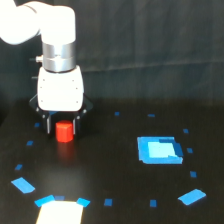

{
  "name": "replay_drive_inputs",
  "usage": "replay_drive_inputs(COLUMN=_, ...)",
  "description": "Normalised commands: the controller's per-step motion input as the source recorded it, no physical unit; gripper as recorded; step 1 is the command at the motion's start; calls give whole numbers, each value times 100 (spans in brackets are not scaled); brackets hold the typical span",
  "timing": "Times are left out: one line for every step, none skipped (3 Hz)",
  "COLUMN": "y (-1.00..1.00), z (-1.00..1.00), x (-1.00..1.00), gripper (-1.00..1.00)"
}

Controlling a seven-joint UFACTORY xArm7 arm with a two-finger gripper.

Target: Pick up the red object from the table

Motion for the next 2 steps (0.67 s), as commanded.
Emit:
replay_drive_inputs(y=-45, z=-90, x=-44, gripper=-100)
replay_drive_inputs(y=-36, z=-1, x=3, gripper=-100)
